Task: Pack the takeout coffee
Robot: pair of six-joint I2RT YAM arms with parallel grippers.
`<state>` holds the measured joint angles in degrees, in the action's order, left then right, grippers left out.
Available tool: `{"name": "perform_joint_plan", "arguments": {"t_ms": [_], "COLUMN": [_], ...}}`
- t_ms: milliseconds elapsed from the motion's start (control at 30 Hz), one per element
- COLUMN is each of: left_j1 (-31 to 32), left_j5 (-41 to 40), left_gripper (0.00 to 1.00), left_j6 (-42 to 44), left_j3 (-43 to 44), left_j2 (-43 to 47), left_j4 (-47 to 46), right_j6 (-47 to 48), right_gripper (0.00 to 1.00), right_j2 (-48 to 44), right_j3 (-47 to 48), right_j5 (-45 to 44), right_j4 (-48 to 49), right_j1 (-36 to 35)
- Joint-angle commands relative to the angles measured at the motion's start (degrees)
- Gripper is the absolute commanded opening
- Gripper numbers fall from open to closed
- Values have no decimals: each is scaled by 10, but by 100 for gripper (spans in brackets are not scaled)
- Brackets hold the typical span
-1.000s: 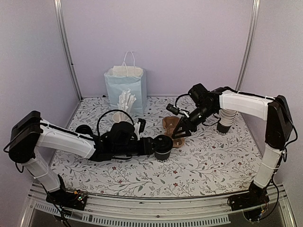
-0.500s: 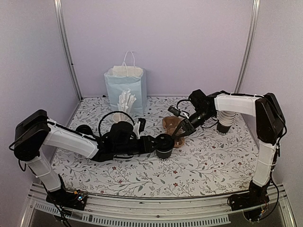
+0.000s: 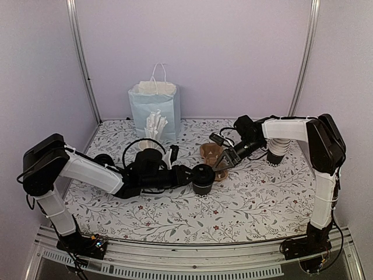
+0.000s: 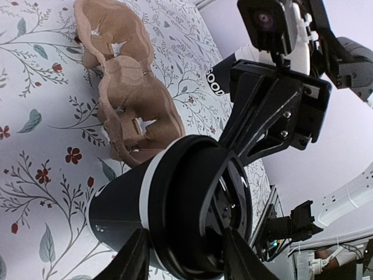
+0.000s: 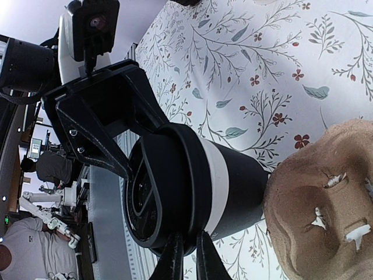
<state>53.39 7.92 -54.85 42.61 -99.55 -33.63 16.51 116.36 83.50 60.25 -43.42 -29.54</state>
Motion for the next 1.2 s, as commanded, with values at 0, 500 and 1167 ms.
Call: {"name": "perform_joint_plan", "arguments": {"t_ms": [0,500,1167], "left_j1": [-13,-6,-11], "left_j5": [-20,-4,-49], "left_gripper": [38,44,57], "left_j6": [-26,103,152], "left_j3": [-13,-3,41], "left_j2": [-69,21,84], "left_j4": [148,133,208], "right_j6": [-10,90,161], "right_gripper": [0,16,37], "right_j2": [50,-15,-52], "right_j3": [-40,-46,-74], "right_j5": [-131,52,30], "right_j4": [18,-52,-130], "right_j1": [-38,-69,-96]}}
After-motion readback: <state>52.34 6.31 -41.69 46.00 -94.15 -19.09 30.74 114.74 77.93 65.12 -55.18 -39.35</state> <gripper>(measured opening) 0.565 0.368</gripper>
